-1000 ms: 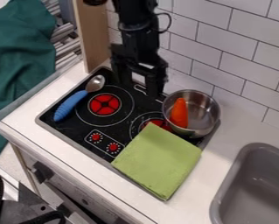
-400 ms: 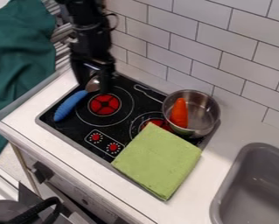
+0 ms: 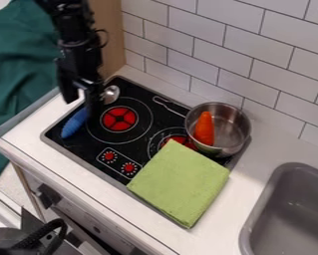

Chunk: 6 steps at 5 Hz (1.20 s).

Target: Move the spoon from the left to the right and put it in top of the green cloth.

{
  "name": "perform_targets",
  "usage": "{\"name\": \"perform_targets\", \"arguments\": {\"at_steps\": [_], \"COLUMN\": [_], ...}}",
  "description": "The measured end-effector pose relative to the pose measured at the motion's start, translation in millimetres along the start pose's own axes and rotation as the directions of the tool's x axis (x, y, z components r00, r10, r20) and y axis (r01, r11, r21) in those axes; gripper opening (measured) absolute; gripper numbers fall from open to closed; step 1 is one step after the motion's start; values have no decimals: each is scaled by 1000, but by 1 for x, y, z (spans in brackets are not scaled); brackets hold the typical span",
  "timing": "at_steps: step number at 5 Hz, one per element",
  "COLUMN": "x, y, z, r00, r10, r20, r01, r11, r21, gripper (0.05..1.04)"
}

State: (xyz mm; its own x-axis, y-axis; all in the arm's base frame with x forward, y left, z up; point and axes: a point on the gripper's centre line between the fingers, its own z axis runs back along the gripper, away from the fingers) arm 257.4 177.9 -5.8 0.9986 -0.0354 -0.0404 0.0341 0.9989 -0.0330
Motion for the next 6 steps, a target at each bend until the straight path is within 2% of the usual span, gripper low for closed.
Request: {"name": "perform_targets", "arguments": {"at_steps": [1,2,3,4,5,6], "x": [-8,-2,1,2,3,6], "y": [2,5,4,5,1,-6], "z": [-25,-34,-35,-37,-38,-38], "r00": [999,998,993,991,990,990], "r10": [-4,38,98,122,136,143], "r20": [-42,-58,-62,-54,-41,-17], "r01": [3,-41,-101,-124,-137,-143], "r11": [999,998,994,992,990,990], "r21": [-40,-50,-45,-36,-26,-18], "gripper": [1005,1003,945,648,397,386]}}
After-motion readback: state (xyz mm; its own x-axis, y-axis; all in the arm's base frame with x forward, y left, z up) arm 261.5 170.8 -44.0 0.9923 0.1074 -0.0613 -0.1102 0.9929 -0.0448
